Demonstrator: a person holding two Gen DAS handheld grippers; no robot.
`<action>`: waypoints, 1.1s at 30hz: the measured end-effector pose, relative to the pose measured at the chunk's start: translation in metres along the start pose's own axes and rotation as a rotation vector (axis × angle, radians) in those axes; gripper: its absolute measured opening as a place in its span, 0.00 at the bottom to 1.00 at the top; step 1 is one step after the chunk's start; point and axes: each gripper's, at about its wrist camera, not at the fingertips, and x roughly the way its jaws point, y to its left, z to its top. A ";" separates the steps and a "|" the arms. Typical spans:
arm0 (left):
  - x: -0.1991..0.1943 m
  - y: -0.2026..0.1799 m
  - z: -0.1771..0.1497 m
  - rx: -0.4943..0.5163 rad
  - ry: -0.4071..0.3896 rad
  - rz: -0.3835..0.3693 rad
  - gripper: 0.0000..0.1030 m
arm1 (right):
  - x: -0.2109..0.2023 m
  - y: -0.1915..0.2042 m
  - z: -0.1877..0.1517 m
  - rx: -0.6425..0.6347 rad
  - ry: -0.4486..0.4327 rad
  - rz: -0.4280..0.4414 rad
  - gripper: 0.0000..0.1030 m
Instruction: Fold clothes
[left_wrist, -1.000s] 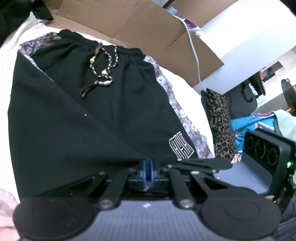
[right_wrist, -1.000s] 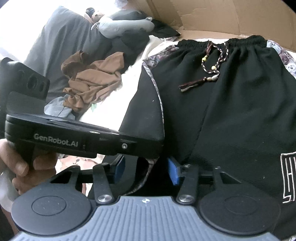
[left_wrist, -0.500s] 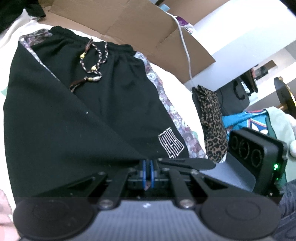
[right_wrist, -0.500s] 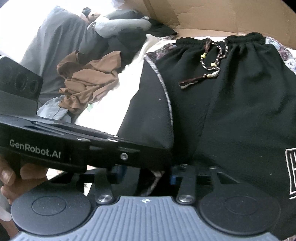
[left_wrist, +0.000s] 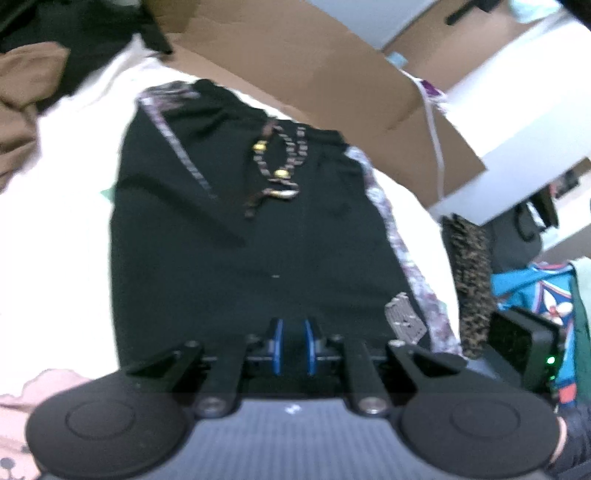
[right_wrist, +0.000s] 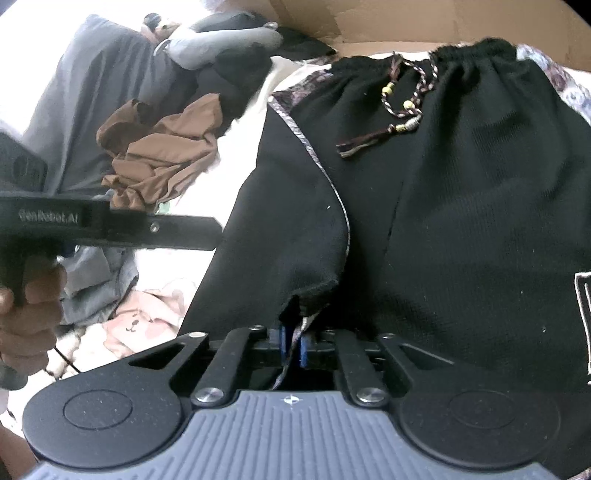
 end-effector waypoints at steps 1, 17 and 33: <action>0.000 0.003 0.000 -0.006 0.002 0.010 0.12 | 0.000 -0.002 0.000 0.015 -0.002 0.002 0.18; -0.003 0.031 -0.015 -0.009 0.081 0.150 0.13 | 0.006 -0.043 0.007 0.230 -0.003 0.041 0.03; 0.016 0.011 -0.018 0.058 0.113 0.191 0.13 | -0.076 -0.071 0.023 0.143 -0.144 -0.067 0.01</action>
